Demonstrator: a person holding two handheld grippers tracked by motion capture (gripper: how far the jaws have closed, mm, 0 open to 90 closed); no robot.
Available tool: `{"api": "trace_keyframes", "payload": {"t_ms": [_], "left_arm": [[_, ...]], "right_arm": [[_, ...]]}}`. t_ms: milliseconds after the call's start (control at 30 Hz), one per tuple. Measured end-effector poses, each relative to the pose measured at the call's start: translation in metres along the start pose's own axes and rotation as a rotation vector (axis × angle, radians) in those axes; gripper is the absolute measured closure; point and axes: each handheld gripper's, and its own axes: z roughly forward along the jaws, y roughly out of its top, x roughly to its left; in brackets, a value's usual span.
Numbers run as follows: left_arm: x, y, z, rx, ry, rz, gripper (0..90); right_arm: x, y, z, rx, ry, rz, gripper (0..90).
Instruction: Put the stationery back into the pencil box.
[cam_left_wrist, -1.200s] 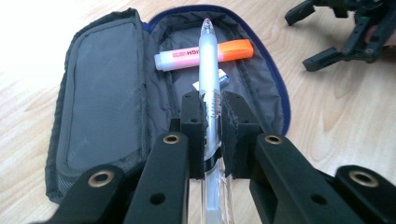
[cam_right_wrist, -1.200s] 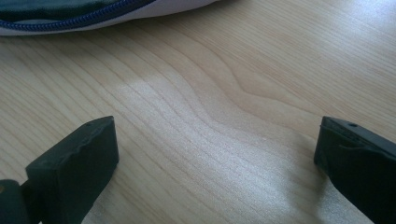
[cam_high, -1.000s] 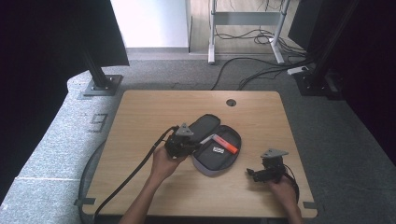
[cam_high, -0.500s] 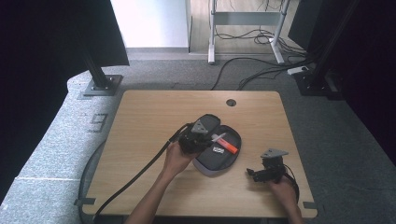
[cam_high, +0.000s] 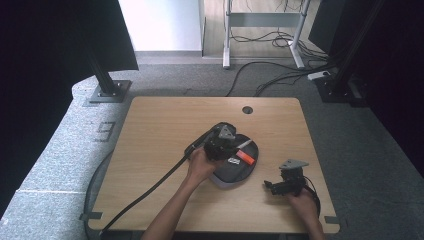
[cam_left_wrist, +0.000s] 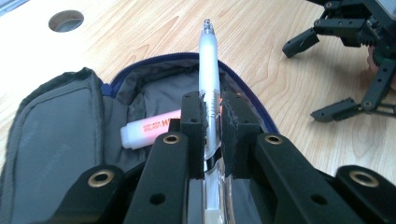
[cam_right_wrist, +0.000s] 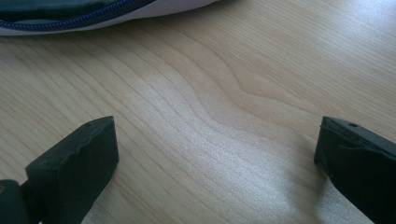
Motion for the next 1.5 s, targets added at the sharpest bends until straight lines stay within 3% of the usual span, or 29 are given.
{"api": "trace_keyframes", "payload": {"t_ms": [533, 800, 967, 1100, 1300, 1433, 1500], "left_arm": [[0.001, -0.018, 0.035, 0.078, 0.024, 0.01, 79.5], [0.002, -0.023, 0.045, 0.095, 0.026, 0.0, 79.2], [0.002, -0.026, 0.049, 0.118, 0.04, 0.015, 78.4], [0.004, -0.026, 0.048, 0.119, 0.048, 0.014, 71.5], [0.002, -0.022, 0.042, 0.105, 0.079, 0.026, 52.1], [0.005, -0.021, 0.038, 0.099, 0.031, -0.011, 38.6], [0.005, -0.022, 0.036, 0.111, 0.001, -0.009, 32.4]], "right_arm": [[0.0, 0.0, 0.0, -0.001, -0.001, 0.0, 0.0], [0.0, 0.0, 0.0, 0.0, -0.001, 0.0, 0.0], [0.0, 0.0, 0.0, 0.0, -0.001, 0.0, 0.0], [0.0, 0.0, 0.0, 0.0, -0.001, 0.001, 0.0], [0.0, 0.0, 0.0, 0.0, -0.001, 0.0, 0.0], [0.0, 0.0, 0.0, -0.001, -0.001, -0.001, 0.0], [0.0, 0.0, 0.0, -0.001, -0.001, -0.001, 0.0]]}}
